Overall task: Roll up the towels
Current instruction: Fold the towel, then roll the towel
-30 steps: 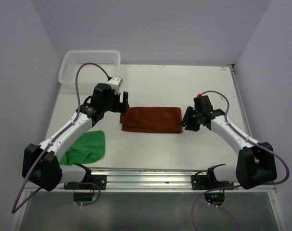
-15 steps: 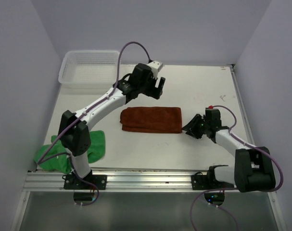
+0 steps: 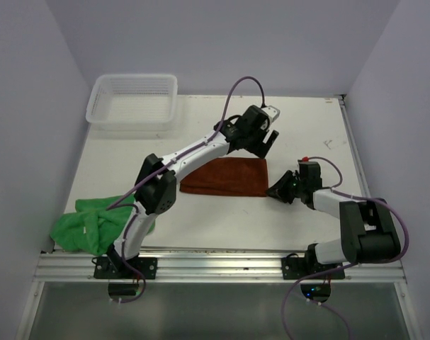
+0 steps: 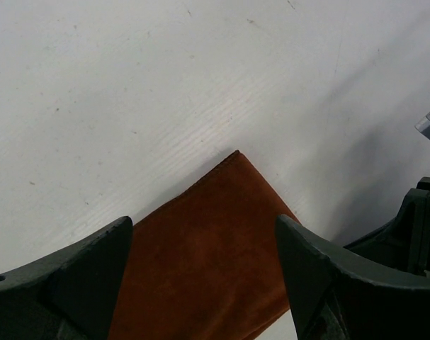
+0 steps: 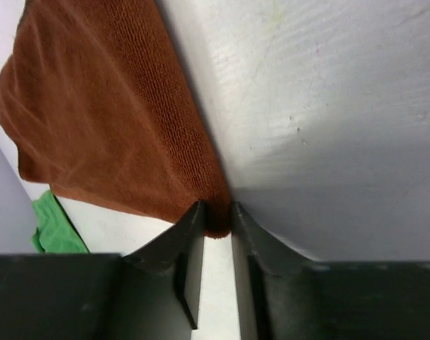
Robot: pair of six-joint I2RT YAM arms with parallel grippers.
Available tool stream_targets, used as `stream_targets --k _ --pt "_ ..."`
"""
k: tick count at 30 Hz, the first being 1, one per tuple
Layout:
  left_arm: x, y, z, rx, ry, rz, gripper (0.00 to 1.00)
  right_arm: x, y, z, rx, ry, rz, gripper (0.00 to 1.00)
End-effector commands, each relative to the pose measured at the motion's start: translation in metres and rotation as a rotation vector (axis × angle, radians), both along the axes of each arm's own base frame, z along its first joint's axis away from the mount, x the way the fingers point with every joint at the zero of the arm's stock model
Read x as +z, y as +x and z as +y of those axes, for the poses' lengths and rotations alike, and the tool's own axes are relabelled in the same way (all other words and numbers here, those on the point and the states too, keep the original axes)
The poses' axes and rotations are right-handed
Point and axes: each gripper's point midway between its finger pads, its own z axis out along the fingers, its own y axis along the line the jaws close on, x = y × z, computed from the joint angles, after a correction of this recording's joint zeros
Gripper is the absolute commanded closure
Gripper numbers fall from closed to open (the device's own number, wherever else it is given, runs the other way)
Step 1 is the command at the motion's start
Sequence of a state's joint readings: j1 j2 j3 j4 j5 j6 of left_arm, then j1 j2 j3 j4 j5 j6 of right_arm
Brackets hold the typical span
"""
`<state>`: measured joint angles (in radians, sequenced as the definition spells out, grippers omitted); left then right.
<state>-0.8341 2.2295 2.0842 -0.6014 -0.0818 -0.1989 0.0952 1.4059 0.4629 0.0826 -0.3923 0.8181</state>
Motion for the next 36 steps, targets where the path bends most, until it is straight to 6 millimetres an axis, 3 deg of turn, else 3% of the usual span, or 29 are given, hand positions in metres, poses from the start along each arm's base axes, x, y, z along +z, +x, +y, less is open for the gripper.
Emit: stream_targets --k 1,3,7,15,32,36 --pt "0.001 0.000 -0.013 -0.002 0.000 -0.001 0.15 -0.007 -0.005 -0.001 0.021 -0.010 -0.014 0.82" --pt "0.001 0.000 -0.022 -0.005 -0.019 0.008 0.15 -0.010 -0.008 -0.001 0.030 -0.016 -0.007 0.88" --pt "-0.024 -0.004 -0.039 -0.003 -0.024 0.050 0.15 -0.014 -0.012 -0.003 0.045 -0.027 -0.006 0.98" --pt "-0.062 -0.017 -0.067 0.017 -0.088 0.151 0.19 -0.020 -0.021 -0.004 0.068 -0.044 0.004 1.00" --pt "-0.089 -0.003 -0.067 0.171 -0.098 0.152 0.37 -0.028 -0.027 -0.003 0.089 -0.047 0.020 1.00" --pt "-0.110 -0.005 -0.063 0.182 -0.063 0.173 0.39 -0.028 -0.027 -0.004 0.088 -0.050 0.021 1.00"
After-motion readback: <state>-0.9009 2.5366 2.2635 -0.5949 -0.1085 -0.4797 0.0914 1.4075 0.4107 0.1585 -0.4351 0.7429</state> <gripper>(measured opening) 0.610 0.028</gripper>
